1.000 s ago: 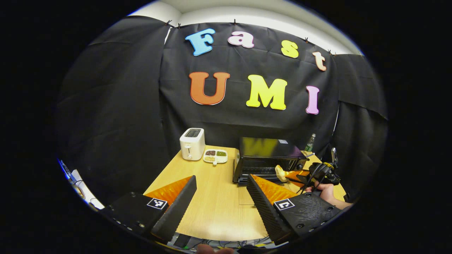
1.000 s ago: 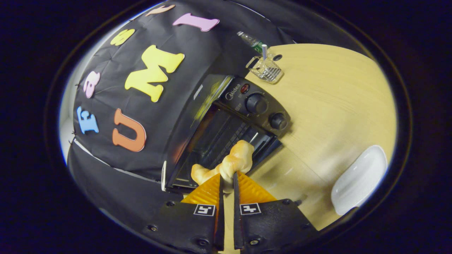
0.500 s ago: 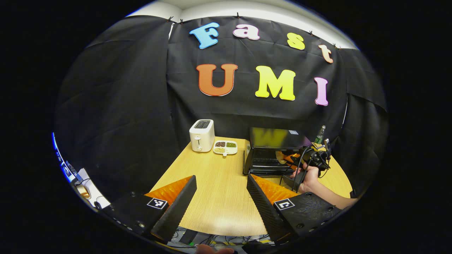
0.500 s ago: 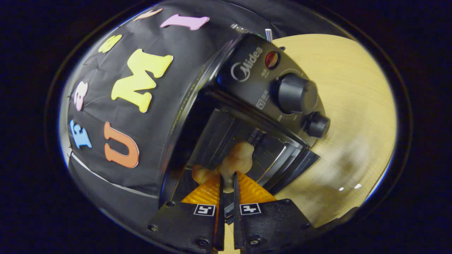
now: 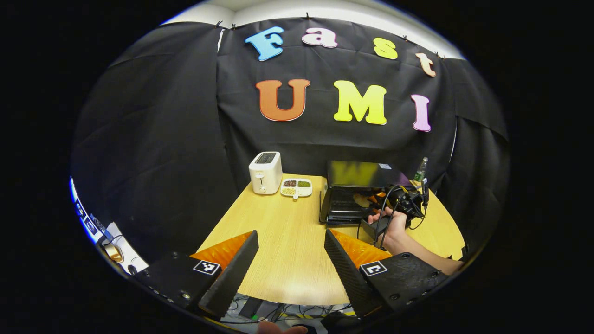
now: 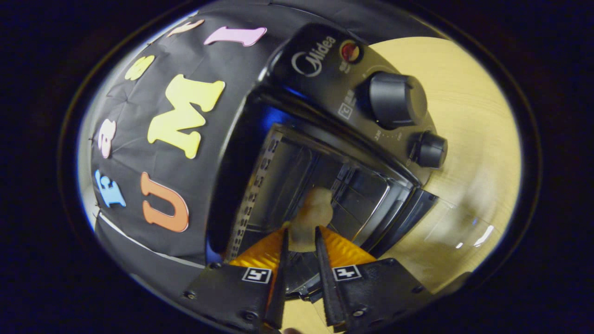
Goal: Open the electric oven with the left hand, put the food in, and close the electric oven.
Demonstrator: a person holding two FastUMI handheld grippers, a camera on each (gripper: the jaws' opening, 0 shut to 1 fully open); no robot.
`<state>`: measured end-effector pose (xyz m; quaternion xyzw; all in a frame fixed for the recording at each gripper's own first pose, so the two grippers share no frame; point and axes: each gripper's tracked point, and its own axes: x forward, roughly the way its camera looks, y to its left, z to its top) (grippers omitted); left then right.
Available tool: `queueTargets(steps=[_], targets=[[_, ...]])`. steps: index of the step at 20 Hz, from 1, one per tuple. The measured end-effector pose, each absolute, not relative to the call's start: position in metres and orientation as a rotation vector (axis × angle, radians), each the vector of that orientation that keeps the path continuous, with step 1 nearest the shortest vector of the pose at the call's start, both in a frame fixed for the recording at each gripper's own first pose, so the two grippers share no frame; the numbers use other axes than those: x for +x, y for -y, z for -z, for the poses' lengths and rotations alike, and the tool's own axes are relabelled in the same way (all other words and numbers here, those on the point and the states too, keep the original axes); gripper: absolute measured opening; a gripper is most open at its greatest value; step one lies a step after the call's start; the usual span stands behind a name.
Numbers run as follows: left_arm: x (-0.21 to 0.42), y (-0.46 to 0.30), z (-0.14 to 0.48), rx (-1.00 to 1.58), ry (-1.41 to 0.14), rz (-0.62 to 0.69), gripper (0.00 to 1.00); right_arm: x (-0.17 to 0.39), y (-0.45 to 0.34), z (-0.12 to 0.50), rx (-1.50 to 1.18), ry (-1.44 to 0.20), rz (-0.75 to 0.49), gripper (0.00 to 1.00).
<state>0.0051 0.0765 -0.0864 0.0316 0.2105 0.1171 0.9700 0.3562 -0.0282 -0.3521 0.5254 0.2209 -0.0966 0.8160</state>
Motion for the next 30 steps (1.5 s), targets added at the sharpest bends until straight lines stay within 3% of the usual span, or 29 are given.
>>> queueTargets(steps=[3,4,5,8,14,16,18,21,22,24,30], targets=[[0.003,-0.065,0.083,0.062,-0.406,-0.203,0.94,0.339,0.031,0.347,1.096,-0.485,0.230,0.52],[0.002,-0.062,0.081,0.056,-0.399,-0.191,0.94,0.329,0.033,0.344,1.075,-0.494,0.242,0.53],[0.000,-0.058,0.081,0.050,-0.394,-0.181,0.94,0.324,0.034,0.344,1.054,-0.496,0.243,0.72],[-0.003,-0.051,0.079,0.040,-0.370,-0.158,0.94,0.289,0.038,0.326,0.969,-0.523,0.241,0.86],[0.006,-0.032,0.094,0.046,-0.335,-0.097,0.94,0.211,0.069,0.263,0.667,-0.516,0.238,0.92],[0.013,-0.030,0.105,0.039,-0.333,-0.097,0.94,0.185,0.092,0.238,0.537,-0.480,0.248,0.99],[0.019,-0.022,0.123,0.038,-0.351,-0.089,0.94,0.160,0.103,0.213,0.432,-0.450,0.252,0.94],[0.027,-0.004,0.156,0.031,-0.379,-0.048,0.94,0.124,0.116,0.191,0.276,-0.428,0.258,0.99],[0.030,0.002,0.169,0.027,-0.394,-0.040,0.94,0.112,0.120,0.188,0.234,-0.429,0.256,0.96],[0.036,0.013,0.200,0.001,-0.436,-0.021,0.94,0.091,0.127,0.181,0.182,-0.429,0.257,1.00],[0.049,0.058,0.264,-0.019,-0.518,0.054,0.94,0.042,0.161,0.177,0.121,-0.438,0.295,0.96]])
